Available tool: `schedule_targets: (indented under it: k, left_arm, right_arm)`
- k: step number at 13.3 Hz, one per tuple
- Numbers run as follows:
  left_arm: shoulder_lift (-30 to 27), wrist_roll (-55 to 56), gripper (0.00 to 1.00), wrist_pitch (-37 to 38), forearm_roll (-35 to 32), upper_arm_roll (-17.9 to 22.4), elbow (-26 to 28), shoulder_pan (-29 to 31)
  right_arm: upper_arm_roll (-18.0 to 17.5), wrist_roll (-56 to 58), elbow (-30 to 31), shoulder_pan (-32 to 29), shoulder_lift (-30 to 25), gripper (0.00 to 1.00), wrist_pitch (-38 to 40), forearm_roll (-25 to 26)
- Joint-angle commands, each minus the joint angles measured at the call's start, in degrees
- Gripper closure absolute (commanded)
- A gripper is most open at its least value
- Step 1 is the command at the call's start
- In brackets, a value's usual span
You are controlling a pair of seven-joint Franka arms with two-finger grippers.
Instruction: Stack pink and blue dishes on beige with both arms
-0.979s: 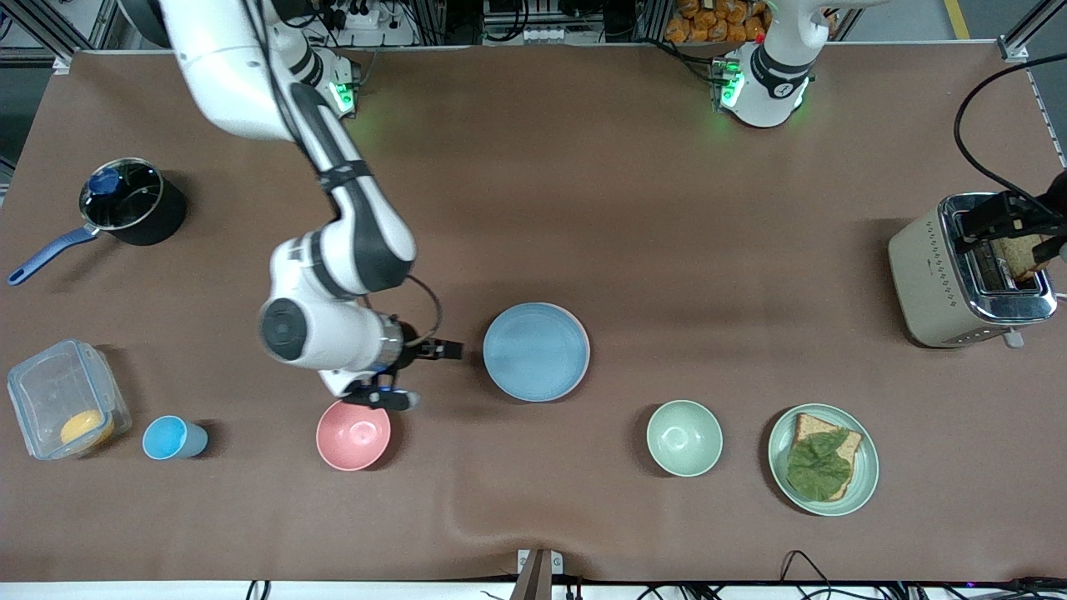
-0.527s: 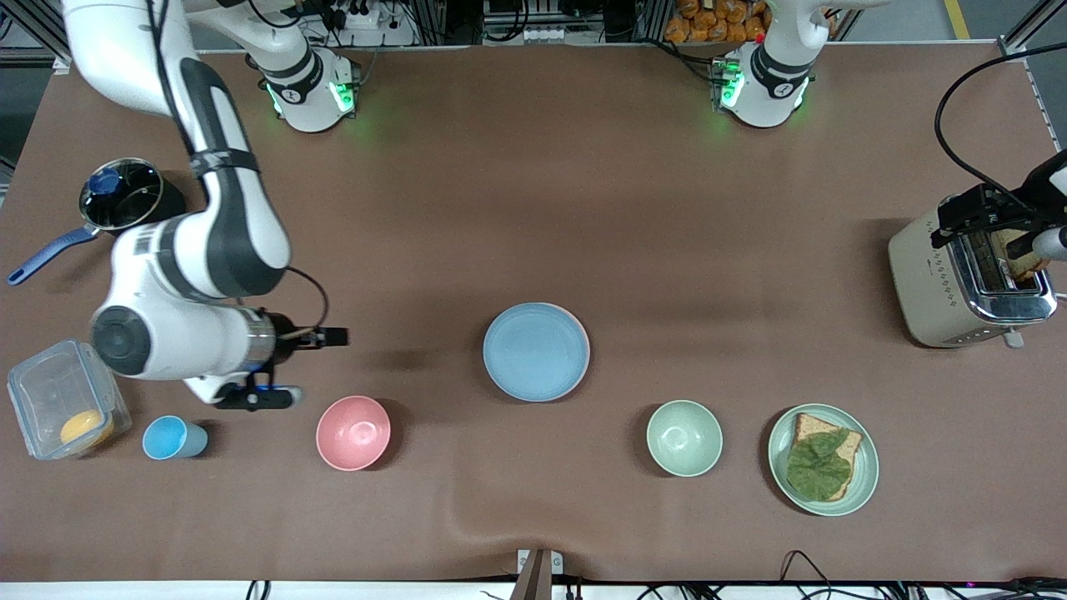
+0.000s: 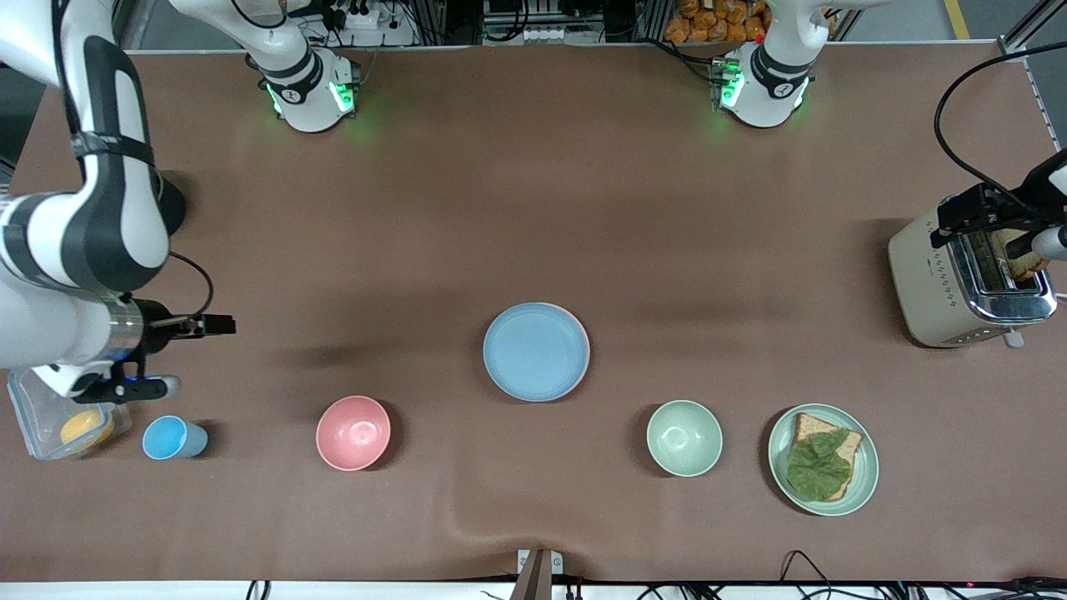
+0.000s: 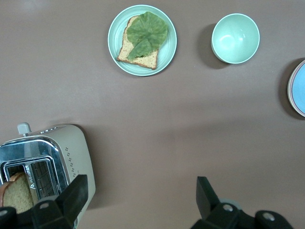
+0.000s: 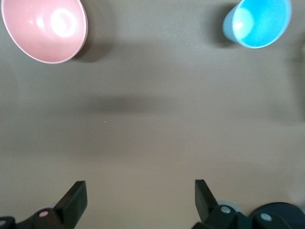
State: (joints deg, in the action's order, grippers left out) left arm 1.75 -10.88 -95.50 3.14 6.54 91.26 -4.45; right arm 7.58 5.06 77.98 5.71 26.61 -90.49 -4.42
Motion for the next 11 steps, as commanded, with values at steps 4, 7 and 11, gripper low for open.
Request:
schedule_targets:
  k: [4,7,11]
  left_arm:
    - [-0.08,0.42,0.0,1.46,0.37,0.05,-0.65,0.05]
    - [0.01,1.03,0.0,1.64,0.37,-0.04,-0.56,0.14]
    - [0.01,0.77,0.0,1.64,0.28,0.05,-0.56,0.49]
  right_arm:
    - [-1.08,-0.58,8.67,0.27,-14.73,0.0,-0.3,5.56]
    - [-1.08,-7.84,12.97,0.18,-21.23,0.0,0.13,5.56]
    - [-1.17,-9.81,14.13,-0.17,-25.29,0.0,2.85,5.29]
